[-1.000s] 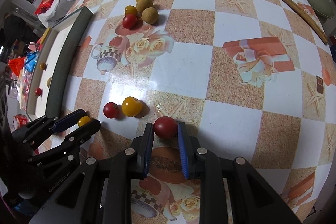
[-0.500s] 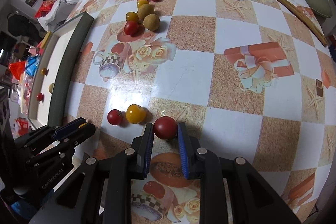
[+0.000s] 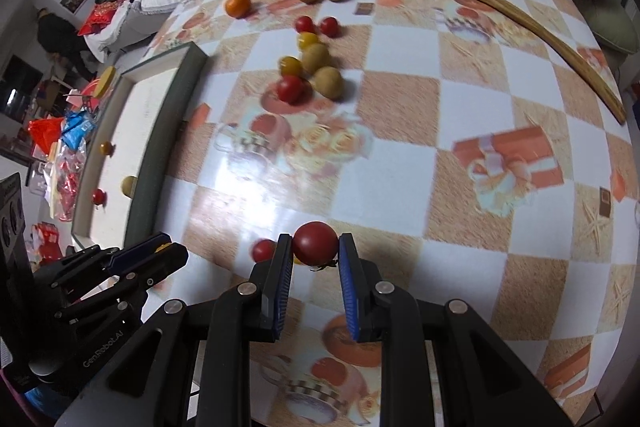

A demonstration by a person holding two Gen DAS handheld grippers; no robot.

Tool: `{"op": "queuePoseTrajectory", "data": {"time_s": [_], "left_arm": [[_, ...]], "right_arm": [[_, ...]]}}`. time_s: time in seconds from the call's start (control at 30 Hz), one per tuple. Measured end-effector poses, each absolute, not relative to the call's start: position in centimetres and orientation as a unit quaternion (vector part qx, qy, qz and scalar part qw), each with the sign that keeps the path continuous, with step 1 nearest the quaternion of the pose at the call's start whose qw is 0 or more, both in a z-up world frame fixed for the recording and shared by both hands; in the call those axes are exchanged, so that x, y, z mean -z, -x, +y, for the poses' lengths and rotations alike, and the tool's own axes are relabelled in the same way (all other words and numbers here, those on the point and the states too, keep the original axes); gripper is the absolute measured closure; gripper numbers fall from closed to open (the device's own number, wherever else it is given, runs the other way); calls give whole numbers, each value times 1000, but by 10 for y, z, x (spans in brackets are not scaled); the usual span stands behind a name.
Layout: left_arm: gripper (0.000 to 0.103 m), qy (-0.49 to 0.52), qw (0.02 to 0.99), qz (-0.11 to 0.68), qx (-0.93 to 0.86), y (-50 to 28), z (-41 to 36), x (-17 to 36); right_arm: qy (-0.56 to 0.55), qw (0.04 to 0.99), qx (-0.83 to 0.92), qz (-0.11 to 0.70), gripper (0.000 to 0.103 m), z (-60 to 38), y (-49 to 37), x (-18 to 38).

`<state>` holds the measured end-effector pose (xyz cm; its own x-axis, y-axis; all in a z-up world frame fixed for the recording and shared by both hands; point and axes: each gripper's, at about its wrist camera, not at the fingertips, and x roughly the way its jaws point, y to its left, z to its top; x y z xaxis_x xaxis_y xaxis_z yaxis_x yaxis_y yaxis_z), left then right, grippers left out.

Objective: Organize fruits
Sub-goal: 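Carry both tomatoes into the white tray and open both tools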

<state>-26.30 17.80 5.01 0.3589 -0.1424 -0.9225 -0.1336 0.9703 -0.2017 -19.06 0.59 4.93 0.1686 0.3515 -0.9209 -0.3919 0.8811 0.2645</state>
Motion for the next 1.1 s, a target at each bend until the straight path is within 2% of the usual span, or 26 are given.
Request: {"op": "queuePoseTrajectory", "data": {"time_s": [0.37, 0.7, 1.1], "left_arm": [[81, 129, 836, 530, -58, 269, 257, -77], [81, 131, 832, 526, -116, 255, 337, -60], [81, 124, 831, 524, -136, 199, 383, -40]], "right_arm": [[36, 753, -303, 583, 78, 93, 189, -65], [52, 740, -339, 579, 78, 187, 175, -60], [82, 742, -321, 583, 78, 258, 130, -37]]}}
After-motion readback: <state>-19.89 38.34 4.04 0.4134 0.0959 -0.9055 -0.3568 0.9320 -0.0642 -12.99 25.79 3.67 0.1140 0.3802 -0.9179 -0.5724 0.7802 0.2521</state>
